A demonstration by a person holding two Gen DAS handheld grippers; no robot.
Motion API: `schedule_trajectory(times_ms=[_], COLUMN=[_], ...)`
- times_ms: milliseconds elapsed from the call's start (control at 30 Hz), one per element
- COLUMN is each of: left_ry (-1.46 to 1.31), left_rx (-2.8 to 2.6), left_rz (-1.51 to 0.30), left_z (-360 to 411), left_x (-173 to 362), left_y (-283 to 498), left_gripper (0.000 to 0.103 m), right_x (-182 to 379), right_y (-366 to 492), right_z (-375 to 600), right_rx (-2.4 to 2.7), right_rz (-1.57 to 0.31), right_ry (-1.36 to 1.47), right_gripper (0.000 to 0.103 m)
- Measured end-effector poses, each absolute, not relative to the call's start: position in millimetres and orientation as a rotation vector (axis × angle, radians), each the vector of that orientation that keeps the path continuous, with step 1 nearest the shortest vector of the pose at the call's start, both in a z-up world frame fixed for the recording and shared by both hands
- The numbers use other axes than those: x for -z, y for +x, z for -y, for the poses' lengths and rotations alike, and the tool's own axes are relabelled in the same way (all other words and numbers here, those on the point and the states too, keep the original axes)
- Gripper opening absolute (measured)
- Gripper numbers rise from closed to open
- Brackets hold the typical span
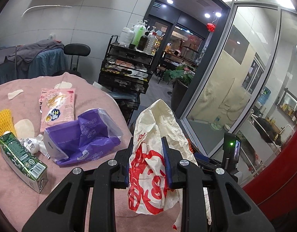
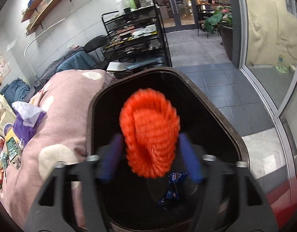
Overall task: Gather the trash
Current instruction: 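Carry the orange foam net over the bin and open the right gripper, then drop the white-and-red plastic bag into the bin with the left gripper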
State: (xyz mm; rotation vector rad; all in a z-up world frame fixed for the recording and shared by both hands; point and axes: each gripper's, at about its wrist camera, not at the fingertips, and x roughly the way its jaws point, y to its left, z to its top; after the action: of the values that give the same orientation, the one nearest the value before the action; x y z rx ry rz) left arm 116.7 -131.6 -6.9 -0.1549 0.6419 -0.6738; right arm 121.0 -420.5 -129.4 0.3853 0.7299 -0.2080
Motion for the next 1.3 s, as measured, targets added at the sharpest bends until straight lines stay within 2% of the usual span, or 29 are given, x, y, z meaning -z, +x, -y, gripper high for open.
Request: schedule_trajectory(times_ms=[100, 533, 1300], left_ry=[-0.149, -0.114, 0.062], left_rx=[0.681, 0.736, 0.745], left_rz=[-0.653, -0.687, -0.794], left_z=[136, 173, 258], left_x=[9, 11, 41], left_y=[119, 134, 168], left_gripper=[0.026, 0.026, 0.026], right_x=[131, 107, 73], right_y=[117, 87, 44], right_z=[423, 429, 461], right_rx=[0.219, 0.265, 0.408], right_rz=[-0.719, -0.602, -0.448], right_ry=[0.39, 0.407, 0.475], right_gripper=[0.082, 0.091, 0.092])
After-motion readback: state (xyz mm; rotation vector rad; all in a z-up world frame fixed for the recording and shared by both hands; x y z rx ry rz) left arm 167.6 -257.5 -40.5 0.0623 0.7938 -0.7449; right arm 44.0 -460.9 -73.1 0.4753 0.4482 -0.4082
